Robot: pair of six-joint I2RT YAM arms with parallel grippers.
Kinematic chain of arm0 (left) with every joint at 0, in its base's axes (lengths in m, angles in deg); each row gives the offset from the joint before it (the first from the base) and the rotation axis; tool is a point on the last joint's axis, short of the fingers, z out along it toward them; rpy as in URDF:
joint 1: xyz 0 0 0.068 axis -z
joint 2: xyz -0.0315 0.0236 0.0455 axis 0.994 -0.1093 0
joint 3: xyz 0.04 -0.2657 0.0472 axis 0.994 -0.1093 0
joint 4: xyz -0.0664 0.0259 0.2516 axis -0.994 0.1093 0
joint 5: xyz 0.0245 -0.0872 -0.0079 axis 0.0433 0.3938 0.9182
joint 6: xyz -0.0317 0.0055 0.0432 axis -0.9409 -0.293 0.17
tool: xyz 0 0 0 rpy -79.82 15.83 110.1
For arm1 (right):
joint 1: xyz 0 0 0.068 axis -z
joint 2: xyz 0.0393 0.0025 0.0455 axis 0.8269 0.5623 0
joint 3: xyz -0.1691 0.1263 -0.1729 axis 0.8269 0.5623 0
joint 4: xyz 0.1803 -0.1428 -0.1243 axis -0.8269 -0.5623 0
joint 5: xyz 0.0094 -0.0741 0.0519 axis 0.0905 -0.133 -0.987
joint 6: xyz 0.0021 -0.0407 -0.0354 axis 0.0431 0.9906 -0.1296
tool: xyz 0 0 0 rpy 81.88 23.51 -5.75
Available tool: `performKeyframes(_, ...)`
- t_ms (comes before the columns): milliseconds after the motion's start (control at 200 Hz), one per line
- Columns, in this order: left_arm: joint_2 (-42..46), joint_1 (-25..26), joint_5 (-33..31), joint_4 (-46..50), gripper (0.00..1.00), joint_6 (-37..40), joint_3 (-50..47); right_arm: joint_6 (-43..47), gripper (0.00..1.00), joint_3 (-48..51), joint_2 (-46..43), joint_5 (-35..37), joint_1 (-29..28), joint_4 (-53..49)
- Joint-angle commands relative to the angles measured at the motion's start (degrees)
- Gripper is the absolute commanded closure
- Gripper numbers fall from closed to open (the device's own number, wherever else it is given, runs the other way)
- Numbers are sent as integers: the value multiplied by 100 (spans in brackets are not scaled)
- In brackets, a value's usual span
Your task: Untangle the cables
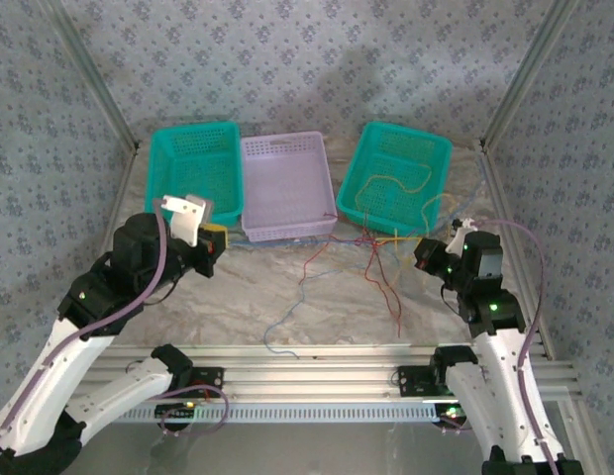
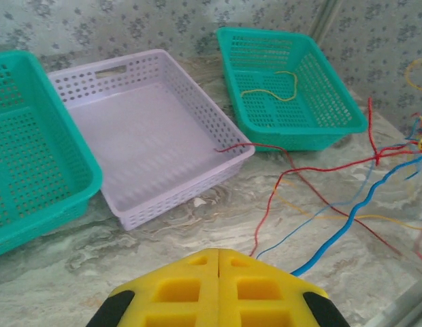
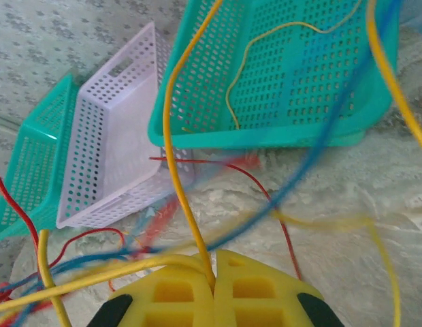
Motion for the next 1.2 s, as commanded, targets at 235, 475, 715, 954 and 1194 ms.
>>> performKeyframes(235,514,-205,-2514,188,100,558,727,-502,100,127,-371,1546,667,-701)
performKeyframes(475,751,-208,-3247,-124,100,829,1252,-612,100,93,-340,2013,770,-991)
performKeyframes(715,538,-200,-3455,146,100,1021,1448,-761,100,187,-377,1965,988,-950)
performKeyframes(954,282,-195,-3710,123,100,924,1559,-719,100,180,-354,1964,998,-907)
performKeyframes(1194,86,-202,-4478,-447,100,1186,2099,-852,100,296,-162,2212,1163,-939)
